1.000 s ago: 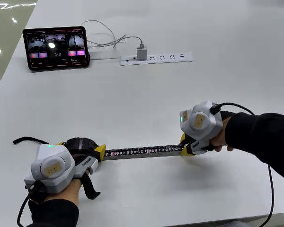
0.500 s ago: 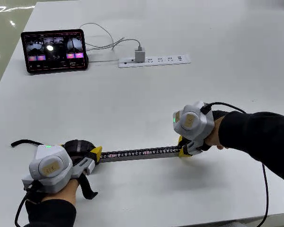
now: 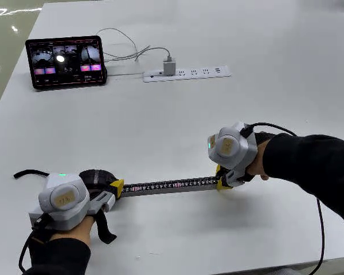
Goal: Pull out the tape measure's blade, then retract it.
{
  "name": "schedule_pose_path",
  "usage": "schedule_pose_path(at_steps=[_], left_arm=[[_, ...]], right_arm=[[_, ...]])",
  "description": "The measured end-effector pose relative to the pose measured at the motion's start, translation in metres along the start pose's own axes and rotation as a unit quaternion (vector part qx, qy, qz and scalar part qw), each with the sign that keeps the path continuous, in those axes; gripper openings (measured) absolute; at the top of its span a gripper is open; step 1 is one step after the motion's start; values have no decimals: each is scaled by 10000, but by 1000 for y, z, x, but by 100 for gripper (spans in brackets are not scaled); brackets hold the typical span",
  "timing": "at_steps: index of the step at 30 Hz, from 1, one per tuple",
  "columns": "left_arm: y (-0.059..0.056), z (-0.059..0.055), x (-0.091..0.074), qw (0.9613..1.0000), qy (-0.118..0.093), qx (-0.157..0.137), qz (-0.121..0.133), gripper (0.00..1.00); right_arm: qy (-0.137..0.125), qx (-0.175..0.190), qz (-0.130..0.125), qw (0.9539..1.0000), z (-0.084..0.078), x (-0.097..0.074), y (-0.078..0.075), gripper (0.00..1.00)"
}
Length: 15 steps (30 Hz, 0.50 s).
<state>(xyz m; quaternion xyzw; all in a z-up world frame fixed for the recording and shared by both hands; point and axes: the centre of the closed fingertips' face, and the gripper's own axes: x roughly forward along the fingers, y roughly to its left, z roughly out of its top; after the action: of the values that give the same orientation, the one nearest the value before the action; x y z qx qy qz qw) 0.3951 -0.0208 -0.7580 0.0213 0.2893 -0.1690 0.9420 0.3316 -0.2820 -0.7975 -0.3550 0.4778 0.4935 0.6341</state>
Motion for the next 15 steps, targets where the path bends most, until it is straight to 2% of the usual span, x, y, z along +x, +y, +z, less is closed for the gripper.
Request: schedule_pose_path(at_steps=[5, 7, 15], left_arm=[[0, 0, 0, 10000, 2, -21, -14, 60], [0, -1, 0, 10000, 26, -27, -25, 60], [0, -1, 0, 10000, 62, -33, -34, 60]], right_arm=[[55, -8, -44, 10000, 1, 0, 2, 9], [93, 104, -36, 9999, 2, 0, 1, 9], [90, 20, -77, 9999, 3, 0, 1, 9]])
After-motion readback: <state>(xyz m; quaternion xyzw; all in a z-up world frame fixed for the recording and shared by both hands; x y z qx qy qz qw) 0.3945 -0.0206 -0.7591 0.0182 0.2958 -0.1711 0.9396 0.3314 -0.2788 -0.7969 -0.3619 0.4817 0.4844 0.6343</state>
